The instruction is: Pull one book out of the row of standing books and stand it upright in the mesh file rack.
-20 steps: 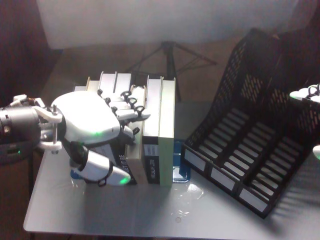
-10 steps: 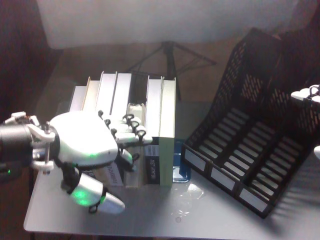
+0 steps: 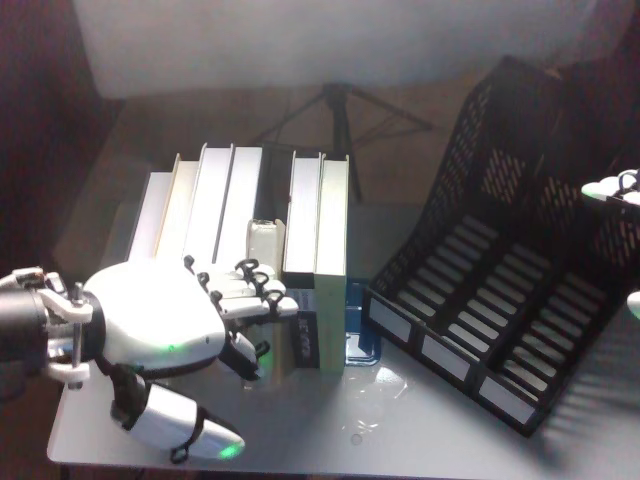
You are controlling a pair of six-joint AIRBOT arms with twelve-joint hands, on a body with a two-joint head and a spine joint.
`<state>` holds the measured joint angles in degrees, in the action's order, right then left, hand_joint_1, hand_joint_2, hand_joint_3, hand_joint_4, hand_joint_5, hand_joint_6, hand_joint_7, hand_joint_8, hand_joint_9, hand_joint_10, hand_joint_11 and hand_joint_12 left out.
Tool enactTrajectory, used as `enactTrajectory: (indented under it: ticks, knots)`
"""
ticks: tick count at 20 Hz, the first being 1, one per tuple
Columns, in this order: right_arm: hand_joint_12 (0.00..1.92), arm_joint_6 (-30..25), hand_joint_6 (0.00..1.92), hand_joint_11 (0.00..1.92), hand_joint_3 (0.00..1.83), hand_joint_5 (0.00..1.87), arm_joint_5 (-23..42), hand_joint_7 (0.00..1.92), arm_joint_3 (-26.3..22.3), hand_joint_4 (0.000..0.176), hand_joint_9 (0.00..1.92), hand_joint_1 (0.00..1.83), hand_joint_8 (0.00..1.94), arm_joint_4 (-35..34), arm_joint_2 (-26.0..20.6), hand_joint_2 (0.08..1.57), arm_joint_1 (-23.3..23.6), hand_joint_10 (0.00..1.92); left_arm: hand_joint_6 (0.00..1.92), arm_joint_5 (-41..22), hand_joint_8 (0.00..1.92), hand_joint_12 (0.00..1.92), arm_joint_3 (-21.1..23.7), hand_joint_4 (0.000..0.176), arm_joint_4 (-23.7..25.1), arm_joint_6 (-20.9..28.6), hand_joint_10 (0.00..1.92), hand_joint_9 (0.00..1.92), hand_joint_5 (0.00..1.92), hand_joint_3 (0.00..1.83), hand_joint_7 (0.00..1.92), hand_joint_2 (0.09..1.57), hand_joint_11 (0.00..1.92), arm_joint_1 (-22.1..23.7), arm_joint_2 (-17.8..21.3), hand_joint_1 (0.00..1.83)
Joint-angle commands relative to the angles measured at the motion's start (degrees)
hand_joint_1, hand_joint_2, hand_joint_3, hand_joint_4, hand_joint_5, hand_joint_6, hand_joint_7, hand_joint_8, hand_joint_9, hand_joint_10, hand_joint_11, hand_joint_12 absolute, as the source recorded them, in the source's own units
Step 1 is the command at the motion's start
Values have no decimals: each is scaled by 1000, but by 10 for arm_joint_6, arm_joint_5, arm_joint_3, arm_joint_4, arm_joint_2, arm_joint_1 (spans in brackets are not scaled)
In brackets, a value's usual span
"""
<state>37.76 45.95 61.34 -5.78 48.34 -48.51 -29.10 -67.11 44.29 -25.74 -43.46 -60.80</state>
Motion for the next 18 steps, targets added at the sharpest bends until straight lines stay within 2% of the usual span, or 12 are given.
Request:
enactTrajectory:
  ticks: [1, 2, 5, 7, 8, 11, 12, 14, 15, 16, 18]
  knots:
    - [0, -1, 0, 0, 0, 0, 59, 0, 1, 0, 0, 394, 0, -10, -5, 1311, 1, 0, 39, -30, 18, 0, 2, 0, -9, 3, 0, 0, 777, 0, 52, 1140, 0, -3, 1, 234]
    - [0, -1, 0, 0, 1, 0, 58, 0, 1, 0, 0, 398, 0, -10, -5, 1314, 1, 0, 34, -32, 15, 0, 4, 0, -9, 3, 0, 0, 773, 0, 54, 1138, 0, -6, 1, 233]
    - [0, -1, 0, 0, 0, 0, 58, 0, 1, 0, 0, 399, 0, -11, -5, 1310, 1, 0, 5, -35, 0, 0, 9, 0, -3, 3, 0, 0, 721, 5, 5, 1153, 0, -15, 1, 33]
    - [0, -1, 0, 0, 0, 0, 57, 0, 1, 0, 0, 400, 0, -11, -5, 1312, 1, 0, 10, -38, 7, 0, 11, 0, -3, 3, 0, 0, 735, 4, 22, 1151, 0, -20, 1, 72]
    - [0, -1, 0, 0, 0, 0, 57, 0, 1, 0, 0, 423, 0, -11, -5, 1313, 1, 0, 2, -40, 32, 0, 11, 0, -3, 3, 0, 0, 608, 5, 99, 1159, 0, -24, 0, 224]
    - [0, -1, 0, 0, 0, 0, 56, 0, 1, 0, 0, 404, 0, -12, -5, 1310, 0, 0, 50, -49, 1, 0, 15, 0, -9, 3, 0, 0, 719, 11, 37, 1176, 0, -30, 4, 105]
    - [0, -1, 0, 0, 0, 0, 56, 0, 1, 0, 0, 393, 0, -12, -5, 1311, 0, 0, 73, -55, 10, 0, 15, 0, -15, 3, 0, 0, 784, 14, 60, 1188, 0, -30, 6, 142]
    - [0, -1, 0, 0, 0, 0, 56, 0, 1, 0, 0, 396, 0, -13, -5, 1312, -1, 0, 68, -74, 2, 0, 22, 0, -19, 3, 0, 0, 787, 25, 34, 1222, 0, -30, 18, 42]
    - [0, -1, 0, 0, 0, 0, 56, 0, 1, 0, 0, 396, 0, -13, -5, 1311, -1, 0, 20, -84, 17, 0, 25, 0, -24, 3, 0, 0, 678, 22, 74, 1226, 0, -30, 24, 129]
    - [0, -1, 0, 0, 0, 0, 56, 0, 1, 0, 0, 396, 0, -13, -5, 1311, -1, 0, 20, -96, 17, 0, 29, 0, -36, 3, 0, 0, 678, 22, 74, 1226, 0, -31, 31, 129]
    - [0, -1, 0, 0, 0, 0, 56, 0, 1, 0, 0, 420, 0, -13, -5, 1306, -1, 0, 2, -124, 21, 0, 31, 0, -58, 3, 0, 0, 630, 26, 115, 1268, 0, -31, 39, 379]
